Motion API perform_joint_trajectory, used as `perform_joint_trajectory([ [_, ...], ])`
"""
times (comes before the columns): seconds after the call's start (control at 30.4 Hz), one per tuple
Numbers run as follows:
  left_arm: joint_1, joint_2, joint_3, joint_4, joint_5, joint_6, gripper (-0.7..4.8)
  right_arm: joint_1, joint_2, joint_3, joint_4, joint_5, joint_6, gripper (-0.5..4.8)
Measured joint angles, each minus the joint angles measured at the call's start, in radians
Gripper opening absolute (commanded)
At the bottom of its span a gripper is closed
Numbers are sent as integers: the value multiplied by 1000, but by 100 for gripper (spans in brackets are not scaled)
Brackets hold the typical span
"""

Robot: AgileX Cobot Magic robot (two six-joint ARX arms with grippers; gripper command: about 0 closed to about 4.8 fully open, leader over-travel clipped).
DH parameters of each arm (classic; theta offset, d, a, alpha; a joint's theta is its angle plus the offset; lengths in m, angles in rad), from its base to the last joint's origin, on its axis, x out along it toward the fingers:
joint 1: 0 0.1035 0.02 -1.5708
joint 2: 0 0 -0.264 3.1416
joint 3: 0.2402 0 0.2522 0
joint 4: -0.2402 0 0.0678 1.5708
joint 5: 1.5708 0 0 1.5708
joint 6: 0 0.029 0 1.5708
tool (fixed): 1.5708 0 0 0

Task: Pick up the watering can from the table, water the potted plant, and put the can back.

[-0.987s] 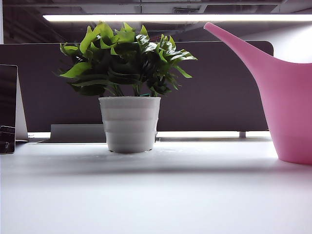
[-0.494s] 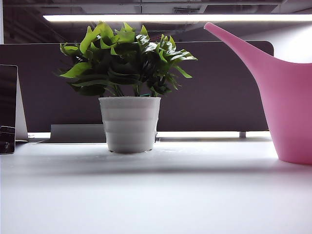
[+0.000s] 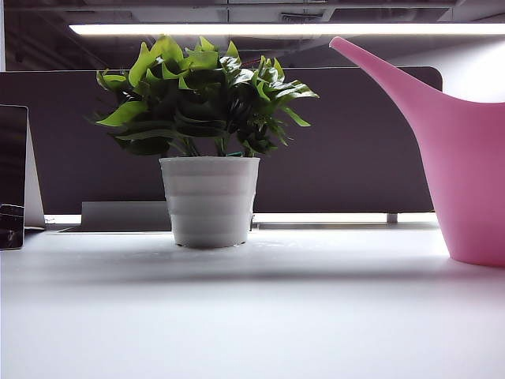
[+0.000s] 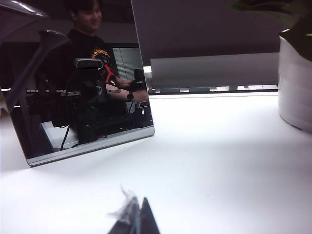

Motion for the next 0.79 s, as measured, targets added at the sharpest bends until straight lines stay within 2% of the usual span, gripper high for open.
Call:
perform_joint_trajectory([
  [0.23,0,0,0,0,0,0,-5,-92,0,0,-18,-18,3,-1],
  [0.39,0,0,0,0,0,0,-5,-125,0,0,-19,-73,3,-1],
  [0.79,0,0,0,0,0,0,-5,-129,0,0,-54,-82,3,-1],
])
